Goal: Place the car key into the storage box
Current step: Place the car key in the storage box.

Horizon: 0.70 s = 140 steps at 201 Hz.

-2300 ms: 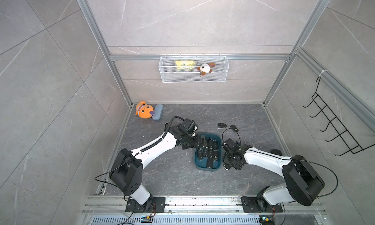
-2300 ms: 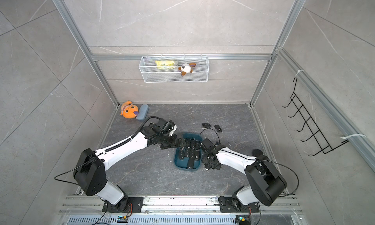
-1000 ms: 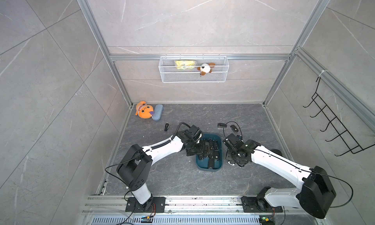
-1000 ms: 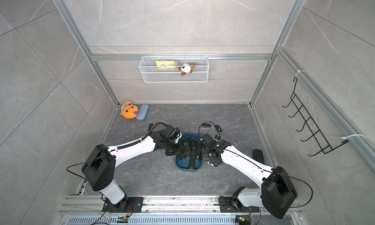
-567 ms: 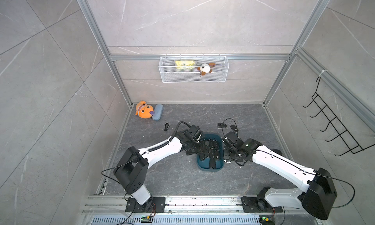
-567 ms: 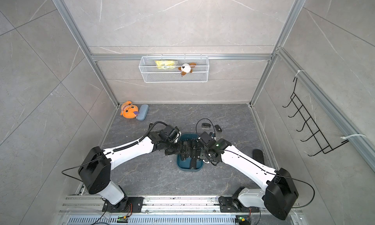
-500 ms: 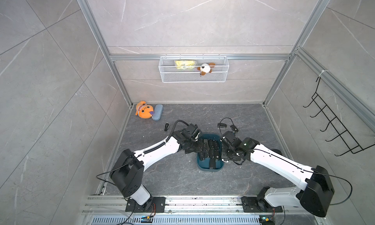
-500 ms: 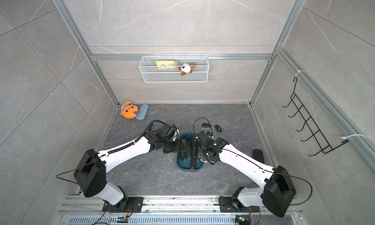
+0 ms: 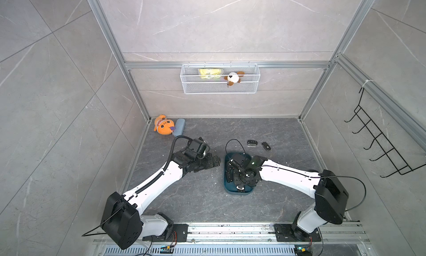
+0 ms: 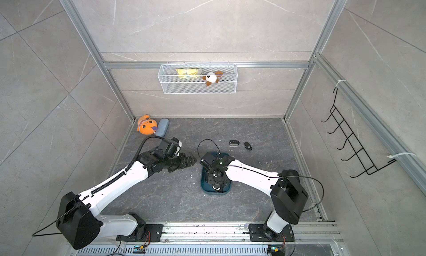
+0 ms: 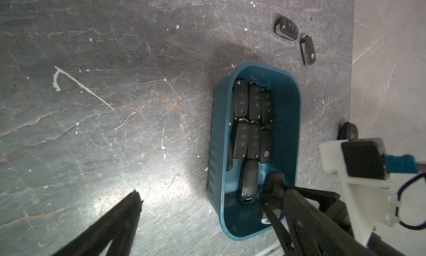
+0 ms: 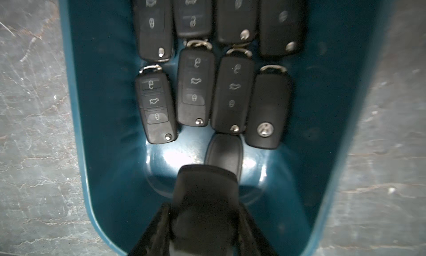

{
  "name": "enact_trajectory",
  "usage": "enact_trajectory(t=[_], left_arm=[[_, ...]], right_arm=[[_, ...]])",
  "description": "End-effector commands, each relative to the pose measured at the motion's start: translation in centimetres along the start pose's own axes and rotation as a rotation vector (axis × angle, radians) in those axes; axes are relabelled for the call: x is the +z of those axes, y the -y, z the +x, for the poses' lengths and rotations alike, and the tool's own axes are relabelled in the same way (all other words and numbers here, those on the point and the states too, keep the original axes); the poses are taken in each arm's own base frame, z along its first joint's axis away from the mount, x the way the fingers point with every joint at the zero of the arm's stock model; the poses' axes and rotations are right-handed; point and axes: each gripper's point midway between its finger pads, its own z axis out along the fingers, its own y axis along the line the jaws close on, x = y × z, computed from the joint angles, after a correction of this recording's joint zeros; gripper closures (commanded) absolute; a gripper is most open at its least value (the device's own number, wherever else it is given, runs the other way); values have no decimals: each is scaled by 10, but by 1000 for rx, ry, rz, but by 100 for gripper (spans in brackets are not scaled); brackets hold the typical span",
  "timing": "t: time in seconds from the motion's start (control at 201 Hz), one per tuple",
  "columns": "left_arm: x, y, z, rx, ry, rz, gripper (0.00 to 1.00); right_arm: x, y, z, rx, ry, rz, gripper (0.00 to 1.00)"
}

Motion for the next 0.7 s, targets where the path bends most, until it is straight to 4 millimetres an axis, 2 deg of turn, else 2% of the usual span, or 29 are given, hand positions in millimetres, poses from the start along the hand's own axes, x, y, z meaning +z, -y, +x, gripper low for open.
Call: enact_trajectory(t=[0.0,0.264,0.438,0.587,0.647,0.692], left_arm=[[-8,0,1,-7,8,8,0],[-10,-5,5,-12,7,4,0],[-10,-5,5,-16,3,7,0],[-12,-5,6,-16,3,7,0],[-12,-5,7,-17,3,7,0],[-13,-5,6,-18,4,8,0]], right_arm=[[10,-15,7,21,-53,-19,58],[33,-16,23,23,-125,8,59],[40,-16,23,31,-127,16,59],[44,-15,22,34,-128,36,56],[45,-15,21,35,-125,42,50],[45,-15,21,36,-124,42,49]])
